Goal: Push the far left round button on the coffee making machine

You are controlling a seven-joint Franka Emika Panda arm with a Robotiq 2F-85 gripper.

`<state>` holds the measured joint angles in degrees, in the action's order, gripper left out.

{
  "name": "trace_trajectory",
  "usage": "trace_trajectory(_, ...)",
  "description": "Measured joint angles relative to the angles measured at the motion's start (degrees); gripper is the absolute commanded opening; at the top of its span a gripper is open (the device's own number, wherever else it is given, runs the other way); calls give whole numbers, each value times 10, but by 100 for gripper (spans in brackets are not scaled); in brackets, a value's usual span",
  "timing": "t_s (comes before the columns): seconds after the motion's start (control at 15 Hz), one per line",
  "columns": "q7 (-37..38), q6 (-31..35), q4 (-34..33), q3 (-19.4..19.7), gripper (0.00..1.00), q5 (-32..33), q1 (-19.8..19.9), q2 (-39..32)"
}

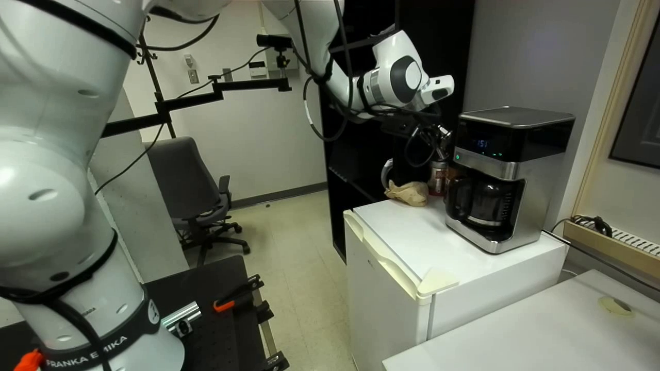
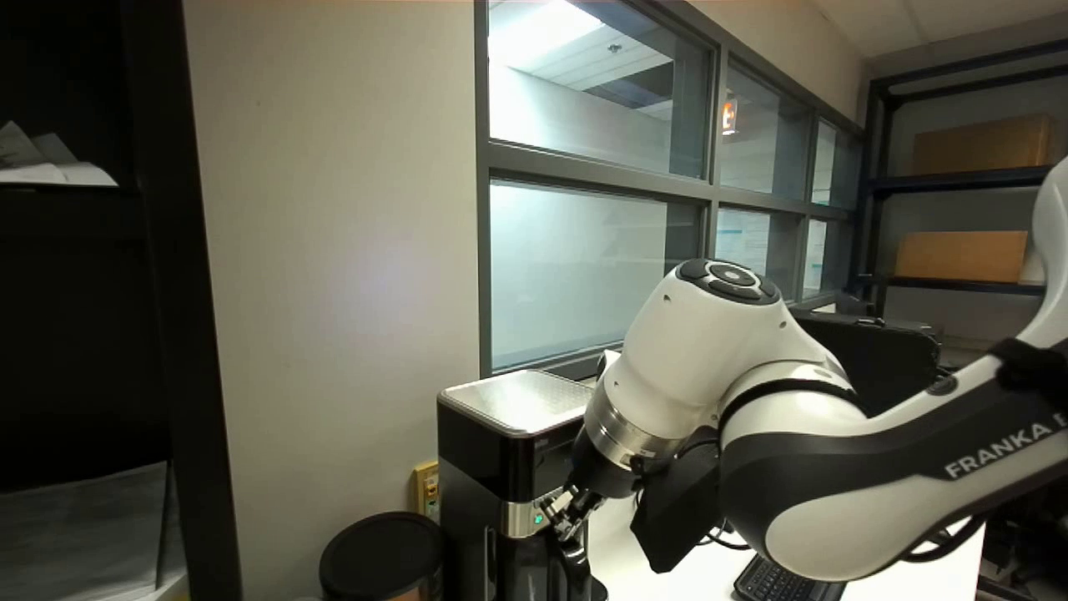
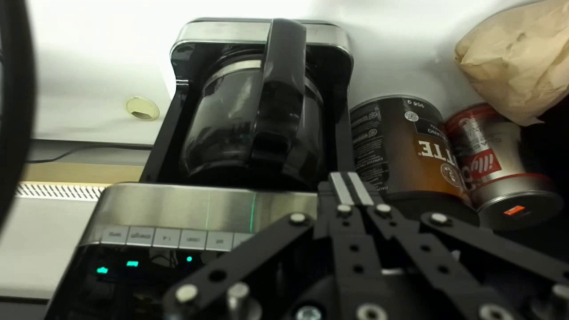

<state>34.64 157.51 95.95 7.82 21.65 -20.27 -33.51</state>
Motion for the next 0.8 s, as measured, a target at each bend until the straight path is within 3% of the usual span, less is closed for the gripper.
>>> trace_trajectory(0.8,-1,-22,-104,8,0,-27,-4,-76)
